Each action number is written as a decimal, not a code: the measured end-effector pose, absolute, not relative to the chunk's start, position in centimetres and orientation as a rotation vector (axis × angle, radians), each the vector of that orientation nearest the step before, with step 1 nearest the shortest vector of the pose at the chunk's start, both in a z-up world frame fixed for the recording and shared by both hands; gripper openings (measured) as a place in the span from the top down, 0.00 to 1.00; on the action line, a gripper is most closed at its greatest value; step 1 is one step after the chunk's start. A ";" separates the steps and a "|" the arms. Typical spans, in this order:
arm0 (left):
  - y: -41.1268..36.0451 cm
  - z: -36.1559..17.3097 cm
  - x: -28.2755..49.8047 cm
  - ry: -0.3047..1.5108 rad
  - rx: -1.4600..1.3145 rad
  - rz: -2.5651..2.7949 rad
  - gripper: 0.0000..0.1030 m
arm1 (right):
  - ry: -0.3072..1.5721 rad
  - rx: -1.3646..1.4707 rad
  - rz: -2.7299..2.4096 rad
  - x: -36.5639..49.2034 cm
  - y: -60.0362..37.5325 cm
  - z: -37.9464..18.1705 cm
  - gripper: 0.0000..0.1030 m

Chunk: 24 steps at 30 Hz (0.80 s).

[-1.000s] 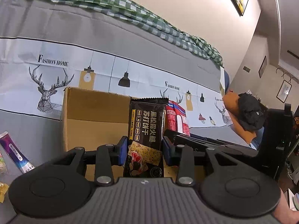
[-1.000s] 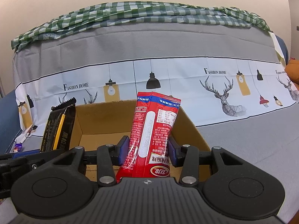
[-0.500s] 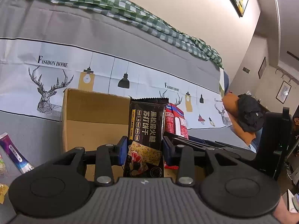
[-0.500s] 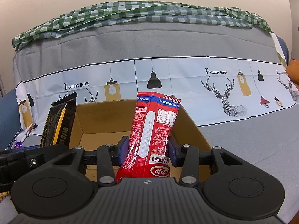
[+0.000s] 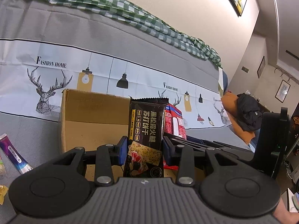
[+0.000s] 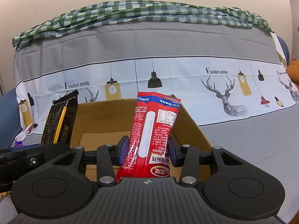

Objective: Organize snacks
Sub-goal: 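Lower both held packs into the cardboard box and open both tools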

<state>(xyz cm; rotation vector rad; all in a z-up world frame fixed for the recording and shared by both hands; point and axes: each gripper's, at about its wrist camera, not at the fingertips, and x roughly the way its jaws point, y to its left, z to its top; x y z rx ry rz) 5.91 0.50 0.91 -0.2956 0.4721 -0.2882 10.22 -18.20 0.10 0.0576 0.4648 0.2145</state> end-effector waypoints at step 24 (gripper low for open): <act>0.8 0.6 6.5 0.510 -0.300 -0.296 0.53 | 0.496 0.054 0.198 10.4 -17.9 -0.1 0.53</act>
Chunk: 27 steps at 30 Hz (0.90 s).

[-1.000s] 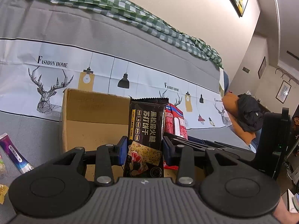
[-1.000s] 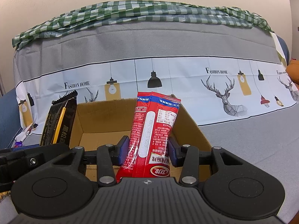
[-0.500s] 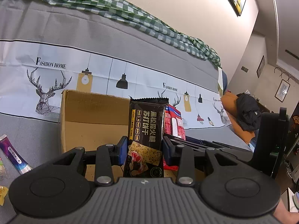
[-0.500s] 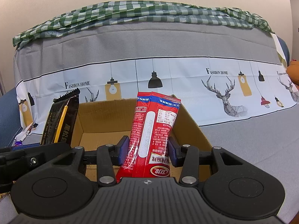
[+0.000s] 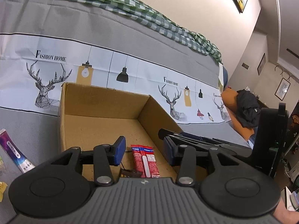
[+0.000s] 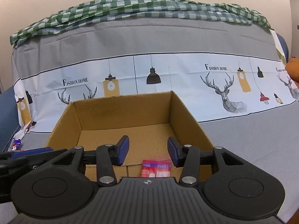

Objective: Organize snacks
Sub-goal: 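Lower both held packs into the cardboard box and open both tools, then move both tools back over the snack pile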

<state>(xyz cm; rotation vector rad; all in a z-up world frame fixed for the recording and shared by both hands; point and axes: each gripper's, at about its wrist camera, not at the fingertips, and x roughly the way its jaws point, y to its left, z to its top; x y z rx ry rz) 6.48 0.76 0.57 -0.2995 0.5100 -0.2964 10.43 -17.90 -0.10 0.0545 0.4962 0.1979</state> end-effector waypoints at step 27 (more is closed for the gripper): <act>18.9 -1.5 -0.7 0.732 -0.155 -0.091 0.68 | 0.472 0.185 0.502 6.1 -8.5 1.4 0.45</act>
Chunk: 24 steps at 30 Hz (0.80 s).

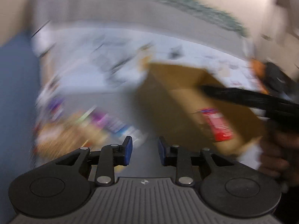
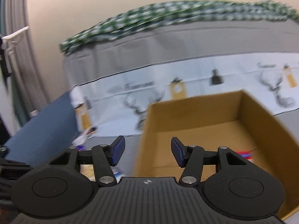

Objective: Organize snacks
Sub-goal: 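Move both tools back over the snack pile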

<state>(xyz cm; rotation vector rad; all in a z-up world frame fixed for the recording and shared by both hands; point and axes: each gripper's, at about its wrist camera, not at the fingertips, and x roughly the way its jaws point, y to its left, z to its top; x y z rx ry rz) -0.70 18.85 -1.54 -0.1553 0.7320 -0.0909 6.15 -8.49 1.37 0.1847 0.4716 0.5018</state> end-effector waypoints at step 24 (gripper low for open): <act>24.7 -6.5 2.3 0.979 -0.119 0.262 0.76 | 0.655 -0.084 0.768 4.2 5.6 -4.4 0.45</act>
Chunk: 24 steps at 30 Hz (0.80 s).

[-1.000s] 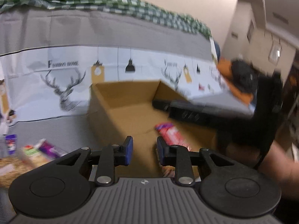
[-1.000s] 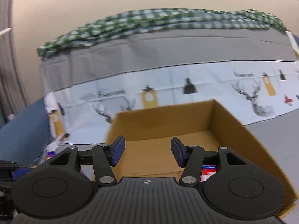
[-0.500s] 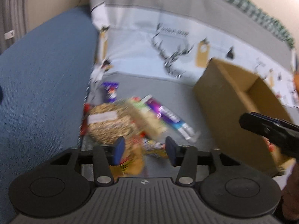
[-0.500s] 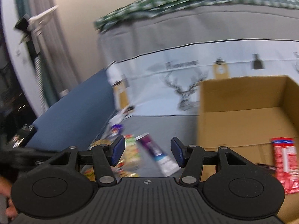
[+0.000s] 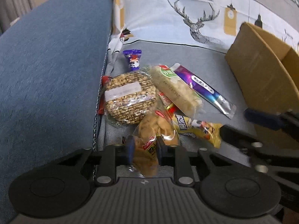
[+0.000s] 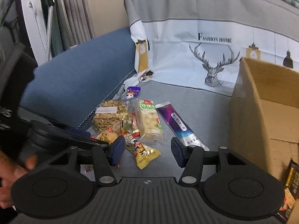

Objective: Organize snacks
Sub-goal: 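Move both tools back over the snack pile, then grasp the yellow cone snack with the right tool while the left tool grasps the cookie bag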

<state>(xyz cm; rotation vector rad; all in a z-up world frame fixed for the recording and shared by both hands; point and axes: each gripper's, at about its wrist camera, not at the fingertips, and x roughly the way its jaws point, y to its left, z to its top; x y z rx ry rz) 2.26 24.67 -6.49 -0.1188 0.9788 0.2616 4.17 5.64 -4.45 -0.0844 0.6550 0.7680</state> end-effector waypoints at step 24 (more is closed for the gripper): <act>23.8 -5.4 0.5 0.950 -0.179 0.233 0.79 | 0.715 -0.288 0.805 4.2 8.2 -6.4 0.77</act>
